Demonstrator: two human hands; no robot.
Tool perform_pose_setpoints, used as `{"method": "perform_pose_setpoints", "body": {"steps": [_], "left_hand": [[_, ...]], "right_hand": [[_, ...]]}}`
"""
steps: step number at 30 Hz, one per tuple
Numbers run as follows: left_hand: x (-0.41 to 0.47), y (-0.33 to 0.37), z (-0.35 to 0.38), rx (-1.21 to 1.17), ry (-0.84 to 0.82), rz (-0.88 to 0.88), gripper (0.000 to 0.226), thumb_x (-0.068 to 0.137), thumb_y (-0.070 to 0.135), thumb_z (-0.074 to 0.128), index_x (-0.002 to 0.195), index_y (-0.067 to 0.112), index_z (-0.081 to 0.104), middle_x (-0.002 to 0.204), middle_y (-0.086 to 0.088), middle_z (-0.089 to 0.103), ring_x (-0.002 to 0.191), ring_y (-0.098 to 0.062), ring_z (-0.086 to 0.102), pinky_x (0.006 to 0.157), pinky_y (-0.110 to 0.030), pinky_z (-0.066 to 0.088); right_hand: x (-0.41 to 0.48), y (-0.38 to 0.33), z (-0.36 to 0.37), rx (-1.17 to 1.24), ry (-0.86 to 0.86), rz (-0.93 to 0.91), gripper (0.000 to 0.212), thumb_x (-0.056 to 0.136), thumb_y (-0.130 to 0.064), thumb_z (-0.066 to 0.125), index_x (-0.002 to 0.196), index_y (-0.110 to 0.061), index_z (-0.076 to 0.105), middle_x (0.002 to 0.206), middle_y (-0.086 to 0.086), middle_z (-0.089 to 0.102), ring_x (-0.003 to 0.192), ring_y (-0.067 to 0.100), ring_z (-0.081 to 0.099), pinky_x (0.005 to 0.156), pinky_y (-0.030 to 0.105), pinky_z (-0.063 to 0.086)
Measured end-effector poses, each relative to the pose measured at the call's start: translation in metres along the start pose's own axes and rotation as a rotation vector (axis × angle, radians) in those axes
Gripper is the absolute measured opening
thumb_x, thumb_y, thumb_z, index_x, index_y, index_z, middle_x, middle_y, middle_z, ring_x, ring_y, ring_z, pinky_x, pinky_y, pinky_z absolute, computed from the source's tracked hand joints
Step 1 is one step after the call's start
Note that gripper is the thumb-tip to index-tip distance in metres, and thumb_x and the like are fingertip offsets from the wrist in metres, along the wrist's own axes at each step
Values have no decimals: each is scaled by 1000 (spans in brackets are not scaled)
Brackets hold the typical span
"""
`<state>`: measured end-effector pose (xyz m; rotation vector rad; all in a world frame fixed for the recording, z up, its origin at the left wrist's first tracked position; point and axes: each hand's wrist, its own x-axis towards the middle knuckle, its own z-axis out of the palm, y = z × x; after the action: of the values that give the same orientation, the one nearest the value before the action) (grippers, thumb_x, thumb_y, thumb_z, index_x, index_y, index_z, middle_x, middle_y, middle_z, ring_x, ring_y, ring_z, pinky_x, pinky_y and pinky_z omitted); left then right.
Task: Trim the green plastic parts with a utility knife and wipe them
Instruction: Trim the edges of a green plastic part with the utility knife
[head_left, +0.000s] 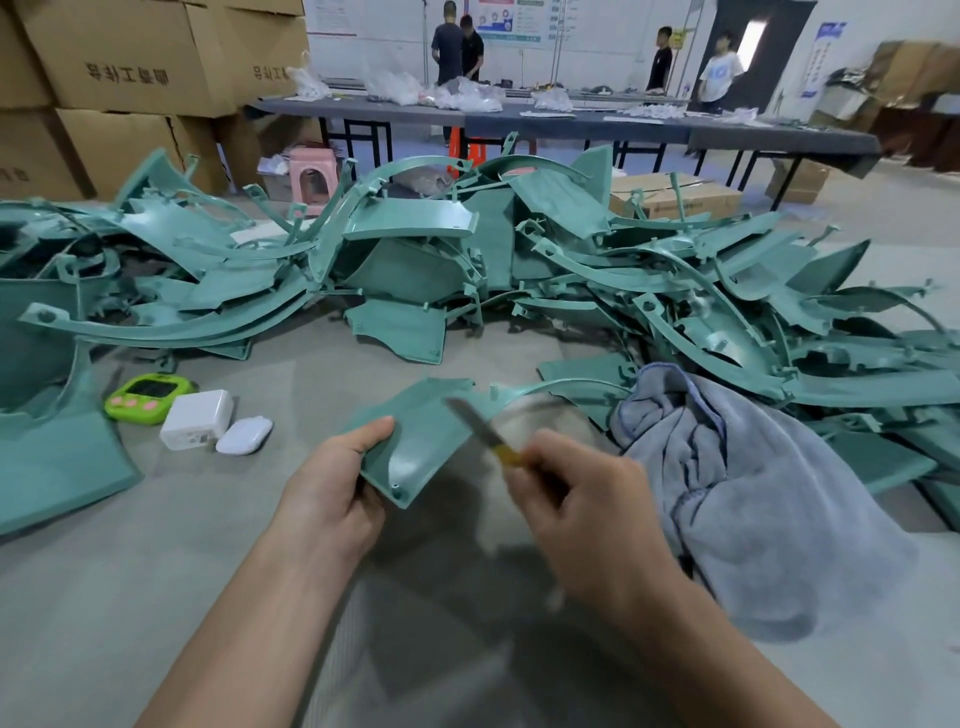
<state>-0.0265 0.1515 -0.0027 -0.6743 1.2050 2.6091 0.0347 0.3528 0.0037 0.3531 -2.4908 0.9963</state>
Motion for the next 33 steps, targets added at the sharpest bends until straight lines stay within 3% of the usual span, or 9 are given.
{"method": "perform_pose_setpoints", "body": {"steps": [2, 6, 12, 17, 19, 23, 28, 29, 33], "left_hand": [[1, 0, -1, -6, -8, -2, 17, 98, 5, 58, 110, -3, 67, 94, -16, 79, 71, -25, 77, 54, -37, 63], [1, 2, -3, 2, -20, -5, 16, 98, 6, 58, 110, -1, 67, 93, -15, 79, 71, -25, 78, 50, -34, 60], [-2, 8, -6, -48, -69, -4, 24, 98, 10, 58, 116, -1, 66, 103, -17, 78, 81, -29, 78, 56, -41, 63], [-5, 12, -8, -64, -75, 40, 21, 98, 9, 56, 115, 1, 66, 101, -14, 78, 79, -26, 78, 52, -36, 61], [-6, 13, -9, -66, -75, 55, 19, 98, 10, 57, 112, 2, 67, 101, -13, 79, 77, -25, 78, 51, -35, 60], [-9, 15, -8, -62, -67, 60, 25, 96, 12, 61, 118, 5, 67, 102, -11, 79, 79, -24, 78, 54, -34, 61], [-10, 17, -11, -11, -57, 107, 28, 98, 11, 57, 124, 7, 66, 103, -9, 79, 77, -21, 78, 53, -34, 62], [-10, 17, -10, 1, -55, 132, 27, 98, 10, 57, 124, 9, 66, 104, -9, 79, 77, -21, 78, 53, -34, 61], [-11, 14, -7, 19, -51, 207, 19, 98, 8, 58, 112, 16, 69, 95, -6, 80, 72, -20, 78, 49, -34, 60]], "right_hand": [[-1, 1, 5, -37, -42, -33, 21, 94, -34, 62, 76, -28, 53, 55, -12, 50, 53, 8, 51, 49, 14, 36], [23, 21, -11, -109, 200, 234, 37, 97, -29, 65, 65, -27, 47, 52, -10, 49, 50, 6, 48, 46, 15, 32], [6, 9, 5, 54, 38, 48, 23, 93, -37, 60, 73, -29, 52, 63, -18, 56, 51, 7, 48, 46, 16, 33], [32, 46, -22, -63, 337, 476, 43, 99, -26, 63, 61, -13, 47, 50, -4, 50, 48, 13, 41, 48, 28, 30], [26, 42, -20, 8, 346, 372, 41, 98, -27, 64, 62, -17, 47, 52, -3, 51, 48, 12, 42, 46, 23, 29], [14, 15, 0, 133, 101, 47, 23, 98, -33, 61, 75, -37, 57, 66, -16, 59, 52, 5, 51, 44, 11, 32], [35, 58, -26, -83, 304, 623, 43, 99, -29, 59, 60, -15, 52, 53, -5, 56, 50, 10, 48, 51, 30, 40], [35, 62, -28, -88, 321, 632, 44, 100, -30, 59, 60, -14, 52, 53, -4, 56, 49, 9, 46, 48, 26, 38], [15, 28, -8, 110, 179, 200, 29, 100, -36, 60, 73, -26, 58, 63, -10, 60, 52, 8, 51, 45, 14, 33]]}}
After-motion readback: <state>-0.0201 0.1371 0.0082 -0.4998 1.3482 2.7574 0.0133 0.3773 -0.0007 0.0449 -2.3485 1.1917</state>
